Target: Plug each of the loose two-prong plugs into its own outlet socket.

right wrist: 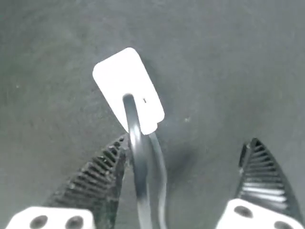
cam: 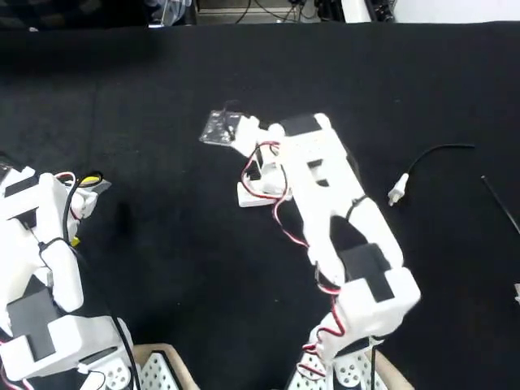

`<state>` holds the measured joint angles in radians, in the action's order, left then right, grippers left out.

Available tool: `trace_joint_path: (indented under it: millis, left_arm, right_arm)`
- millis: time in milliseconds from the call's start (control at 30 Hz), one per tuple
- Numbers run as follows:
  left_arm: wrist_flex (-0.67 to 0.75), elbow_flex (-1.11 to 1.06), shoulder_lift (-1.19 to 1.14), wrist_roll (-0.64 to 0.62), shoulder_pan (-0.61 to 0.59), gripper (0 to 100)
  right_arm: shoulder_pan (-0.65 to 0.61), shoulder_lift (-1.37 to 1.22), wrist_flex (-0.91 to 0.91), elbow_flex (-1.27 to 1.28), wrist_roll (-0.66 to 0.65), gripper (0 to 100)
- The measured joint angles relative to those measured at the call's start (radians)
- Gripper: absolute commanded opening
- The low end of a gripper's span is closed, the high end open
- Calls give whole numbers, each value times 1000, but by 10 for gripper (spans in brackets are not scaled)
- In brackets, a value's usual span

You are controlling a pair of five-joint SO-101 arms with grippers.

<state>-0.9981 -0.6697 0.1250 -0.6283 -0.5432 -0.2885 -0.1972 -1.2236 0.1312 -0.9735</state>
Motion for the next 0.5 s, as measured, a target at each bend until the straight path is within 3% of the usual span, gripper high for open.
trace_joint_path:
  millis: [267, 500]
  left_arm:
    - [3, 0, 0, 0, 5, 446]
    - [3, 0, 0, 5, 37, 446]
  right_arm:
    - [-81, -167, -106, -94, -242, 358]
    - [-94, -362, -132, -281, -313, 356]
